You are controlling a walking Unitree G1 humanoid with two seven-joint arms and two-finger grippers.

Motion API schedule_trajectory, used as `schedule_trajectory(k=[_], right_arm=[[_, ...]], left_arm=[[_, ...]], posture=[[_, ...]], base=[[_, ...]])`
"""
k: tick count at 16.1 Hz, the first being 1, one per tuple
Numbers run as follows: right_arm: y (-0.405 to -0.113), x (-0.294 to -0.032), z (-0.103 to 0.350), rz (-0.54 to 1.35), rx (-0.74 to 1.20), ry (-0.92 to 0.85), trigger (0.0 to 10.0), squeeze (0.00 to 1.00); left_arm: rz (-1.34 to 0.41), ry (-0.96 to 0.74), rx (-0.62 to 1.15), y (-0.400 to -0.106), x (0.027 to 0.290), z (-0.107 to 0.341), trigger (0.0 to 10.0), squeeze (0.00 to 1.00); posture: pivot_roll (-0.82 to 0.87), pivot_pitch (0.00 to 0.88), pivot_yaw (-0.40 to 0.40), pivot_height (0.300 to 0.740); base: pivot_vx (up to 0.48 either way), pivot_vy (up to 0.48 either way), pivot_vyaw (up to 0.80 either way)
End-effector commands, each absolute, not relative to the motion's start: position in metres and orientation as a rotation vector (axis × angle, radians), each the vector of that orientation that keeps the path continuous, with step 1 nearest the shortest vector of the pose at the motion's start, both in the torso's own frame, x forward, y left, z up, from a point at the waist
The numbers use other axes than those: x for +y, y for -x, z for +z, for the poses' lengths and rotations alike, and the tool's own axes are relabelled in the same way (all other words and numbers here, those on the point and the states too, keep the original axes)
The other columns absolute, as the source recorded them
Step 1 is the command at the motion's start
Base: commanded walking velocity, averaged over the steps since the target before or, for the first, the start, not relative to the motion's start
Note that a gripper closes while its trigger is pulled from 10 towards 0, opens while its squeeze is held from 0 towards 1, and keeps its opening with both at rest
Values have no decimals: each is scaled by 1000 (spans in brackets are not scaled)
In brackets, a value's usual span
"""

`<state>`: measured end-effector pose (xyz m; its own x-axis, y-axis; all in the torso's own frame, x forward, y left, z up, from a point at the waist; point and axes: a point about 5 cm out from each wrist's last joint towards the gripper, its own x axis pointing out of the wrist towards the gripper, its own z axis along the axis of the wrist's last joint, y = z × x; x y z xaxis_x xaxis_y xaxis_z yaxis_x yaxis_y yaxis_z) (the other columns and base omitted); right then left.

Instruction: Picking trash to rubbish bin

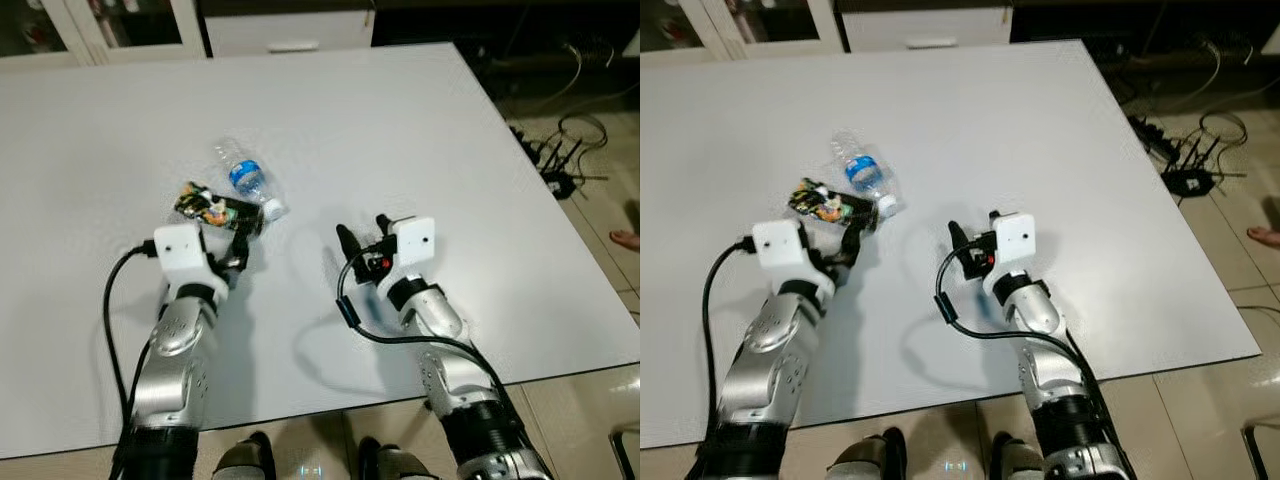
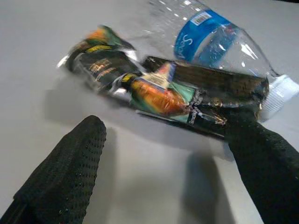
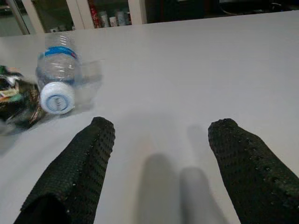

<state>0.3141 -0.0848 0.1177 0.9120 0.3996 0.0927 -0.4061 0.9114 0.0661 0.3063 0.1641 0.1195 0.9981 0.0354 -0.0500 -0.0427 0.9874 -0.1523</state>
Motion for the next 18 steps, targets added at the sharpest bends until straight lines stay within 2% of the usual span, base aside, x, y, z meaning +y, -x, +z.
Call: schedule_trajectory(k=[1, 7, 10, 12, 14, 18], right_arm=[[-310, -89, 116, 415, -64, -68, 10000, 0], [-308, -92, 115, 402, -50, -62, 10000, 0], [-309, -91, 115, 400, -46, -64, 10000, 0], [-310, -91, 115, 398, -47, -67, 10000, 0], [-309, -88, 114, 400, -44, -72, 10000, 0], [-310, -89, 113, 400, -43, -69, 10000, 0]], left_arm=[[28, 171, 63, -308, 161, 115, 10000, 0], [-10, 212, 38, -320, 149, 127, 10000, 0], [-31, 170, 31, -319, 146, 130, 10000, 0], [-36, 132, 14, -317, 148, 134, 10000, 0], [19, 160, -31, -321, 157, 143, 10000, 0], [58, 216, -78, -324, 159, 155, 10000, 0]], posture=[[-54, 225, 16, 740], [-59, 230, 22, 740], [-50, 222, 26, 740], [-45, 220, 28, 740], [-40, 215, 29, 740], [-42, 211, 26, 740]], base=[[0, 0, 0], [0, 0, 0], [0, 0, 0], [0, 0, 0], [0, 0, 0], [0, 0, 0]])
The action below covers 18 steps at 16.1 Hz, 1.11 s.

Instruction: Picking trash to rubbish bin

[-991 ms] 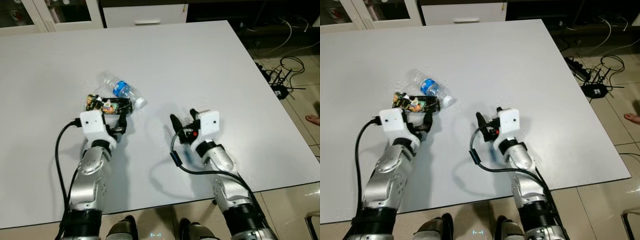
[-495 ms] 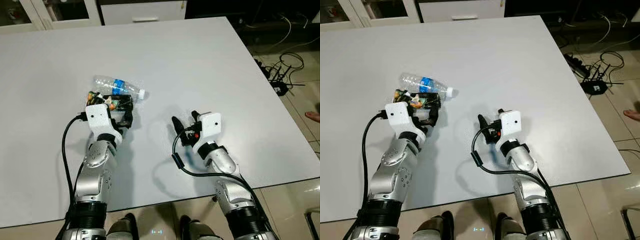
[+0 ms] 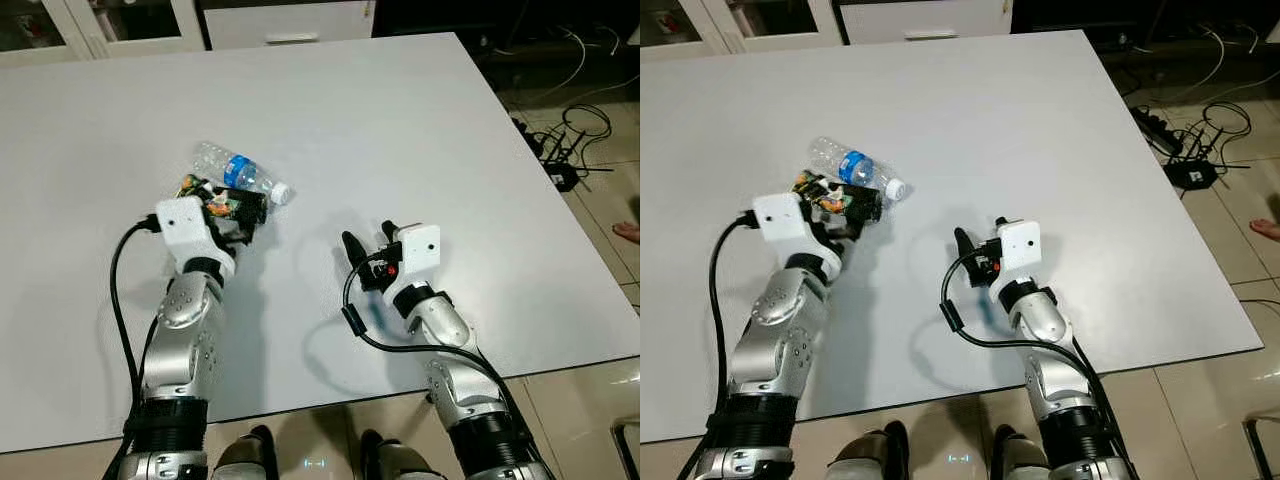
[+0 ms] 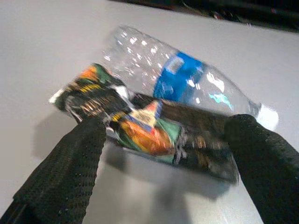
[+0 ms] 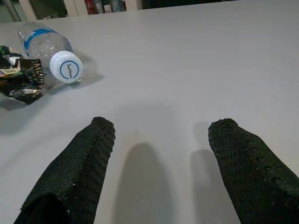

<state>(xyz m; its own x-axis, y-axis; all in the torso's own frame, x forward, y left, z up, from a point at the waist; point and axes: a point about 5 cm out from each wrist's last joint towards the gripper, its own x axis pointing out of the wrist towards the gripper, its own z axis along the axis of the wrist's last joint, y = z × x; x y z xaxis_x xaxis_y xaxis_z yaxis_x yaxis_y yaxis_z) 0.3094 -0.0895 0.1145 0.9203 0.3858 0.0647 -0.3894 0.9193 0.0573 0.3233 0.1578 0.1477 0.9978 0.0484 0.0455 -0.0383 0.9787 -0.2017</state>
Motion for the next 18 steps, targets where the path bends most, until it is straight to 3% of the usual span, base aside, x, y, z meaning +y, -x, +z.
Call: schedule_trajectory(k=[1, 10, 18], right_arm=[[-311, -90, 113, 399, -43, -67, 10000, 0], [-307, -89, 113, 401, -48, -74, 10000, 0], [-302, -88, 114, 412, -47, -74, 10000, 0]], left_arm=[[74, 224, -85, -324, 161, 156, 10000, 0], [193, 280, -43, -332, 186, 148, 10000, 0], [166, 282, 18, -351, 186, 136, 10000, 0]], posture=[[-41, 210, 23, 740], [-42, 222, 21, 740], [-55, 250, 19, 740]], base=[[0, 0, 0], [0, 0, 0], [0, 0, 0]])
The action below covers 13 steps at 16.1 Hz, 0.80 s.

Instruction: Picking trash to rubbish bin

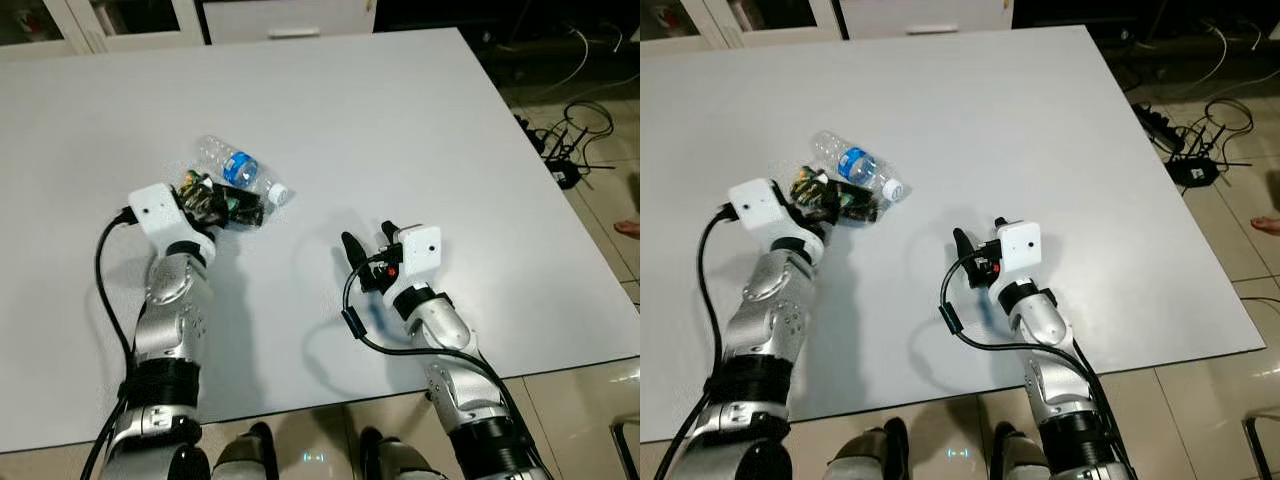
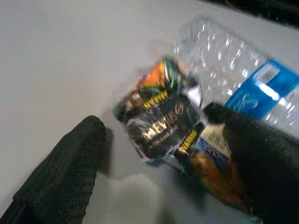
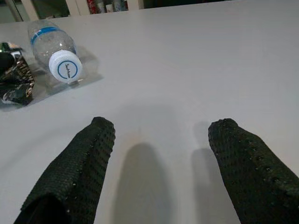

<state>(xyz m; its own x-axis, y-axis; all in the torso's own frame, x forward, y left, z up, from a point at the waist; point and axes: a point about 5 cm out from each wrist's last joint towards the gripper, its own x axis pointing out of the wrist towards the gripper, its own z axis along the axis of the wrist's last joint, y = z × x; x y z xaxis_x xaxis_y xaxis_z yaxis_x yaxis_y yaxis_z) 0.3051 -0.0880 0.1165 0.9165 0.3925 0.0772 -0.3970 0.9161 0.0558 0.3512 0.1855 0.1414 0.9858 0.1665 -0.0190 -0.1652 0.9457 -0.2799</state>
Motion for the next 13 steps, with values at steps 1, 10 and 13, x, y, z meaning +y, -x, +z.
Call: schedule_trajectory(k=[1, 10, 13], right_arm=[[-302, -88, 114, 412, -47, -74, 10000, 0], [-301, -86, 113, 411, -42, -74, 10000, 0], [-301, -87, 113, 411, -40, -70, 10000, 0]], left_arm=[[164, 280, 20, -352, 186, 136, 10000, 0], [112, 282, 168, -360, 192, 101, 0, 0], [100, 287, 154, -360, 193, 99, 0, 0]], posture=[[-55, 250, 19, 740], [-59, 246, 23, 740], [-61, 248, 20, 740]], base=[[0, 0, 0], [0, 0, 0], [0, 0, 0]])
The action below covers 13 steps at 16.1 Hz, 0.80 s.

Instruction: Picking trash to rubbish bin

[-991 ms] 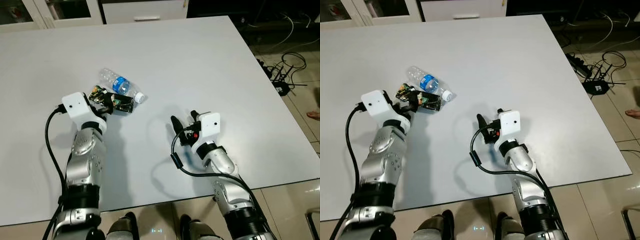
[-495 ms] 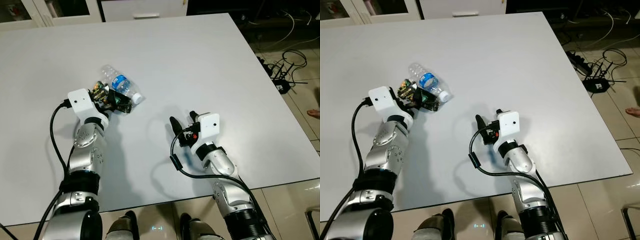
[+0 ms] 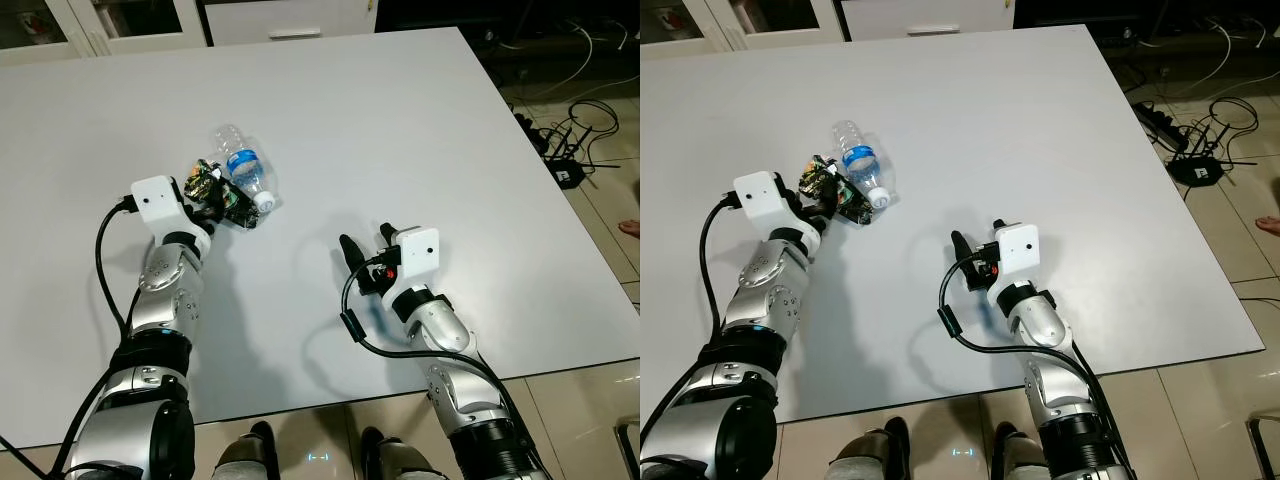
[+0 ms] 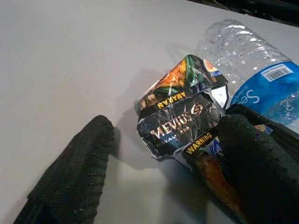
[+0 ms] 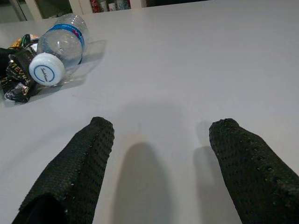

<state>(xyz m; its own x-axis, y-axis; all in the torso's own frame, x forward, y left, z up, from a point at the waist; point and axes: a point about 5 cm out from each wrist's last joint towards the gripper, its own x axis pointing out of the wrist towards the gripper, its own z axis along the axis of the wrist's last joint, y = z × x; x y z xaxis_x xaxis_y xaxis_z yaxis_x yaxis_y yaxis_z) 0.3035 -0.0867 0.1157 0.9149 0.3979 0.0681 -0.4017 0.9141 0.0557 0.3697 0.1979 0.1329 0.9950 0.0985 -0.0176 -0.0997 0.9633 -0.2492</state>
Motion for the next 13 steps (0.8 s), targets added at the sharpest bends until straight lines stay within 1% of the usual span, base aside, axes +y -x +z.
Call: schedule_trajectory(k=[1, 10, 13], right_arm=[[-301, -87, 113, 412, -40, -70, 10000, 0], [-300, -87, 111, 426, -27, -68, 10000, 0], [-292, -89, 102, 526, 46, -98, 10000, 0]], left_arm=[[100, 287, 153, -360, 193, 99, 0, 0], [88, 301, 140, -360, 194, 97, 0, 0], [86, 305, 142, -360, 194, 96, 0, 0]], posture=[[-61, 248, 20, 740], [-61, 246, 18, 740], [-67, 248, 12, 740]], base=[[0, 0, 0], [0, 0, 0], [0, 0, 0]])
